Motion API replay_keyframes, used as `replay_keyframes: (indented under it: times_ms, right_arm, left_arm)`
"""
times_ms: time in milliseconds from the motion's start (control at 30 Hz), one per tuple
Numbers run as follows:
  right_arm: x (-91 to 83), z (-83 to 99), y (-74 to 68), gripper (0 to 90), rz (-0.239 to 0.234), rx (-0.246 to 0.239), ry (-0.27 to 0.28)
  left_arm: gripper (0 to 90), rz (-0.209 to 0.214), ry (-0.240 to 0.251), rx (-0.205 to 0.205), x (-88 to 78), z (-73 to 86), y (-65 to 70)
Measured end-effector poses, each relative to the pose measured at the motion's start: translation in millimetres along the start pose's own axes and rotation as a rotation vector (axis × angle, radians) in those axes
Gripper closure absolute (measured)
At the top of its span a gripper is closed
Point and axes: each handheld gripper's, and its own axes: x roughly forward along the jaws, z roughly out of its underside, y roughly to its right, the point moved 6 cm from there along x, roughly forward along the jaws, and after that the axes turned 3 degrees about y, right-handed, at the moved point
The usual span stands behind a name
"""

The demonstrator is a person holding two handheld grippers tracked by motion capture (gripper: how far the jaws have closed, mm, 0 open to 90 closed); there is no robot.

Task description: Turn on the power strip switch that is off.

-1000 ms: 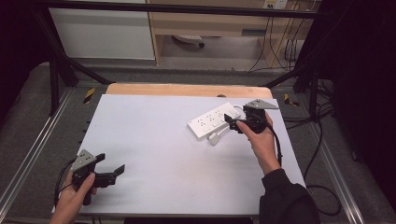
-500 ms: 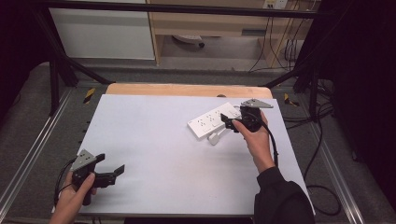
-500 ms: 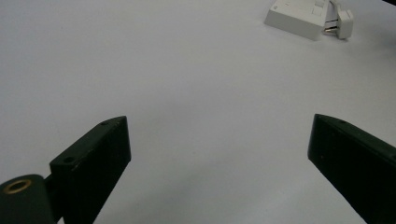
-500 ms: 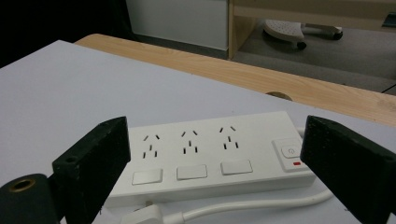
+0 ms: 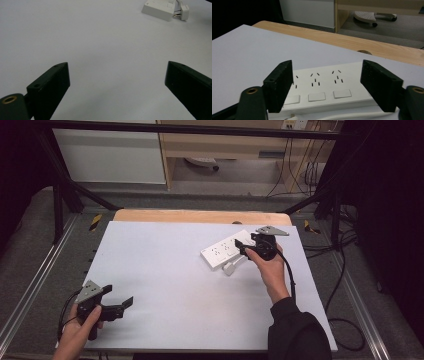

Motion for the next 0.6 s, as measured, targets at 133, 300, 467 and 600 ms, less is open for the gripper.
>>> replay_keyframes:
  times_ms: [133, 300, 467, 600]
  right_arm:
    - [2.8, 2.2, -1.0, 36.5, -0.005, -0.003, -0.007]
    - [5.8, 3.5, -1.8, 42.3, -0.003, -0.003, -0.005]
    - [10.3, 6.0, -4.3, 47.9, -0.009, 0.000, -0.007]
    - [12.8, 7.7, -4.9, 50.6, -0.012, 0.003, -0.008]
  left_arm:
    - [6.0, 0.000, -0.002, 0.000, 0.0, 0.2, -0.1]
    - [6.0, 0.001, -0.002, 0.000, 0.1, 0.4, -0.2]
    - [6.0, 0.001, -0.002, 0.000, -0.1, 0.5, -0.4]
    - [6.0, 0.002, -0.002, 0.000, -0.2, 0.5, -0.5]
